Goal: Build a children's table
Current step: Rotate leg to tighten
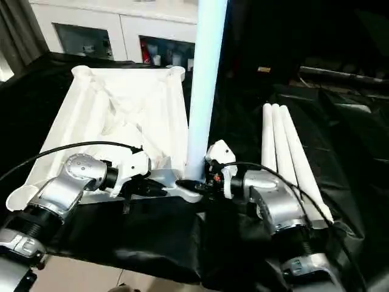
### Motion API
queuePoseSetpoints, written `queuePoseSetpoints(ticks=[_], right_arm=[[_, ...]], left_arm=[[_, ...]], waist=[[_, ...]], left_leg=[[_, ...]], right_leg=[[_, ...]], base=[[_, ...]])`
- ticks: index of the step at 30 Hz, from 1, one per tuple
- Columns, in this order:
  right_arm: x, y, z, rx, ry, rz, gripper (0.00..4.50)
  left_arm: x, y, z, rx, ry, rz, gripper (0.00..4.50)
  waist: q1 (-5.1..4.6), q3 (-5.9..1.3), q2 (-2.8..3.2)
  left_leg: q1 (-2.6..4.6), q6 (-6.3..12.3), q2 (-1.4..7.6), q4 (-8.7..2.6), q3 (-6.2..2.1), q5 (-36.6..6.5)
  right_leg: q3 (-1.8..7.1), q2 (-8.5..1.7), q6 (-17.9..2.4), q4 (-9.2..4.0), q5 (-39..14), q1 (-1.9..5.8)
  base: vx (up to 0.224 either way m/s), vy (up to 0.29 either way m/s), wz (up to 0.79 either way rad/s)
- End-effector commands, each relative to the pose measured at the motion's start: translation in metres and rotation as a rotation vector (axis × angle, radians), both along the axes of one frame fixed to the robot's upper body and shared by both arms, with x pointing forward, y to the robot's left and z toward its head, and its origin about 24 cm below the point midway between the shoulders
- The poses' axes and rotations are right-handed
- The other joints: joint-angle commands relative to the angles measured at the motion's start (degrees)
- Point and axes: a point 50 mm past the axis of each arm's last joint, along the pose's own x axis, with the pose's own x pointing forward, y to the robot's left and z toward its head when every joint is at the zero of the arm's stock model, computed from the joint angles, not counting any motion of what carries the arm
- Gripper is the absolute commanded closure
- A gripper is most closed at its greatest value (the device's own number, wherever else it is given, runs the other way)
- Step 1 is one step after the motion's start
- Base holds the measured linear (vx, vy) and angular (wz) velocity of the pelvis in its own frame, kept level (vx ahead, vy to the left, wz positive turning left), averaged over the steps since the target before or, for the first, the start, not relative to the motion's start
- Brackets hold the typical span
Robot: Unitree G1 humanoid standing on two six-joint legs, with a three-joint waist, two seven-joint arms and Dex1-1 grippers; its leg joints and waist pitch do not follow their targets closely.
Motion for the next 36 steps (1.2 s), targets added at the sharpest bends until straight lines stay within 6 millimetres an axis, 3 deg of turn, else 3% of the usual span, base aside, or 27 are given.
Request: queuePoseSetpoints(ticks=[1,2,3,5,7,8,9,10,12,14,16,17,20,21,23,24,26,28,31,33,35,36], right_arm=[[-0.003,-0.002,-0.031,-0.059,0.121,-0.146,1.84],[-0.002,0.000,-0.036,-0.064,0.138,-0.197,1.84],[-0.002,0.001,-0.037,-0.066,0.142,-0.210,1.84],[0.002,0.006,-0.045,-0.075,0.167,-0.324,1.84],[0.006,0.012,-0.050,-0.078,0.190,-0.449,1.85],[0.009,0.015,-0.051,-0.079,0.202,-0.506,1.85],[0.012,0.018,-0.050,-0.074,0.210,-0.550,1.85],[0.014,0.021,-0.050,-0.071,0.215,-0.576,1.85],[0.019,0.028,-0.048,-0.048,0.232,-0.624,1.85],[0.024,0.032,-0.044,-0.054,0.214,-0.648,1.85],[0.030,0.037,-0.038,-0.055,0.178,-0.653,1.85],[0.031,0.038,-0.037,-0.047,0.172,-0.648,1.85],[0.035,0.044,-0.028,0.024,0.156,-0.598,1.85],[0.036,0.045,-0.023,0.057,0.142,-0.569,1.29],[0.038,0.044,-0.015,0.091,0.109,-0.524,1.15],[0.039,0.042,-0.012,0.089,0.087,-0.496,1.09],[0.039,0.041,-0.010,0.088,0.074,-0.473,0.95],[0.038,0.033,-0.003,0.068,0.039,-0.388,0.65],[0.034,0.019,0.003,0.029,-0.006,-0.273,0.65],[0.030,0.011,0.006,0.005,-0.027,-0.207,0.65],[0.028,0.007,0.007,-0.007,-0.038,-0.172,0.65],[0.026,0.004,0.008,-0.019,-0.049,-0.143,0.65]], left_arm=[[0.007,-0.010,-0.009,-0.007,-0.004,0.127,4.50],[0.010,-0.014,-0.010,-0.021,-0.004,0.175,4.50],[0.011,-0.015,-0.010,-0.026,-0.002,0.189,4.50],[0.016,-0.027,-0.011,-0.045,0.000,0.269,4.50],[0.021,-0.039,-0.012,-0.048,0.002,0.372,4.50],[0.024,-0.045,-0.013,-0.046,-0.001,0.425,4.50],[0.025,-0.050,-0.013,-0.045,0.003,0.462,4.50],[0.026,-0.054,-0.014,-0.044,0.006,0.483,4.50],[0.025,-0.066,-0.012,-0.053,0.007,0.496,4.50],[0.024,-0.074,-0.012,-0.051,0.005,0.491,4.50],[0.024,-0.077,-0.012,-0.022,-0.020,0.484,4.50],[0.025,-0.077,-0.012,-0.011,-0.031,0.482,4.50],[0.027,-0.069,-0.012,0.022,-0.049,0.480,4.50],[0.028,-0.064,-0.012,0.034,-0.054,0.476,4.50],[0.029,-0.056,-0.011,0.047,-0.059,0.471,4.50],[0.030,-0.052,-0.010,0.051,-0.063,0.462,4.50],[0.030,-0.050,-0.009,0.053,-0.066,0.454,4.50],[0.029,-0.042,-0.008,0.062,-0.072,0.402,4.50],[0.028,-0.032,-0.008,0.083,-0.071,0.360,4.50],[0.025,-0.026,-0.007,0.088,-0.063,0.309,4.50],[0.023,-0.024,-0.007,0.084,-0.063,0.269,4.50],[0.021,-0.022,-0.007,0.081,-0.051,0.236,4.50]], waist=[[-0.50,-2.39,-0.16],[-0.83,-1.75,-0.07],[-1.31,-1.56,-0.18],[-1.91,-1.51,-0.32],[-2.47,-1.55,0.06],[-2.84,-1.67,-0.01],[-3.21,-1.66,0.75],[-3.48,-1.71,0.78],[-4.26,-1.82,0.97],[-4.65,-1.86,0.71],[-4.86,-1.98,0.76],[-5.00,-2.07,0.82],[-4.36,-2.57,0.62],[-4.24,-2.63,0.55],[-3.84,-2.61,0.35],[-3.96,-2.60,0.26],[-4.00,-2.81,0.16],[-3.84,-2.83,-0.07],[-3.51,-2.80,-0.07],[-3.10,-3.16,-0.02],[-3.03,-3.38,0.04],[-2.97,-3.82,0.06]], left_leg=[[1.08,0.06,2.53,-4.00,-1.15,-14.69],[1.69,-1.00,2.39,-4.21,-1.31,-18.89],[2.54,-2.00,2.24,-4.19,-1.80,-23.08],[2.76,-2.13,1.94,-4.19,-2.23,-25.53],[3.17,-2.50,1.92,-4.42,-2.61,-27.67],[3.09,-2.61,1.98,-4.62,-2.88,-28.57],[3.57,-2.89,2.20,-4.82,-2.98,-30.22],[3.75,-2.79,2.24,-4.84,-3.17,-31.38],[2.73,-2.31,2.36,-5.45,-3.55,-32.70],[2.67,-1.87,1.97,-5.39,-3.62,-32.84],[2.72,-1.31,1.74,-5.09,-3.62,-32.11],[2.34,-1.03,1.81,-5.20,-3.68,-31.58],[1.54,0.00,2.15,-5.42,-3.21,-26.26],[1.45,0.27,2.20,-5.40,-3.07,-25.14],[1.32,1.68,2.10,-5.07,-2.45,-22.56],[0.66,2.09,2.11,-5.13,-2.59,-21.00],[0.19,2.19,2.22,-5.15,-2.70,-19.25],[0.30,2.54,2.15,-4.91,-2.47,-18.35],[0.22,3.12,2.18,-4.65,-2.25,-16.48],[0.37,3.68,2.24,-4.33,-2.05,-14.26],[-0.17,4.80,2.32,-4.15,-2.02,-10.66],[-0.01,5.43,2.30,-3.73,-1.90,-7.83]], right_leg=[[2.90,-5.12,-9.94,-5.29,-18.35,1.99],[2.75,-5.18,-8.14,-6.32,-26.65,1.49],[2.38,-5.43,-6.20,-7.07,-34.17,1.18],[1.85,-5.45,-3.14,-7.99,-39.79,1.15],[1.06,-5.54,-2.26,-8.39,-40.52,1.05],[0.62,-5.56,-2.08,-8.54,-39.55,1.39],[0.42,-5.41,-2.81,-8.65,-37.29,1.18],[0.09,-5.42,-3.16,-8.78,-36.00,1.33],[-0.48,-5.57,-3.75,-8.59,-31.58,2.38],[-0.46,-5.83,-3.62,-8.75,-32.10,2.16],[-0.36,-6.18,-3.75,-8.91,-32.93,1.88],[-0.26,-6.20,-3.92,-8.81,-32.15,2.11],[0.73,-6.24,-6.86,-7.66,-23.53,2.37],[0.87,-6.24,-7.58,-7.47,-21.82,2.38],[1.08,-6.26,-9.34,-7.13,-19.73,2.31],[1.03,-6.35,-9.22,-6.99,-20.29,2.77],[0.87,-6.31,-8.50,-6.89,-21.00,3.05],[0.97,-6.32,-8.50,-7.00,-21.86,2.74],[1.26,-6.18,-9.45,-6.61,-19.50,2.54],[1.28,-6.10,-10.32,-6.14,-15.61,2.67],[1.16,-5.91,-11.81,-5.28,-9.93,3.07],[1.23,-5.92,-13.15,-4.60,-5.00,3.21]], base=[[0.000,0.000,0.00],[-0.052,0.006,0.00],[-0.063,0.017,-0.04],[-0.062,0.025,-0.06],[0.000,0.000,0.00],[0.000,0.000,0.00],[-0.035,0.060,-0.05],[-0.035,0.060,-0.05],[-0.010,0.068,-0.09],[0.000,0.033,-0.05],[0.000,0.000,0.00],[0.000,0.000,0.00],[0.000,0.000,0.00],[0.000,0.000,0.00],[0.000,0.000,0.00],[0.000,0.000,0.00],[0.000,0.000,0.00],[0.000,0.000,0.00],[0.000,0.000,0.00],[0.000,0.000,0.00],[0.000,0.000,0.00],[0.000,0.000,0.00]])
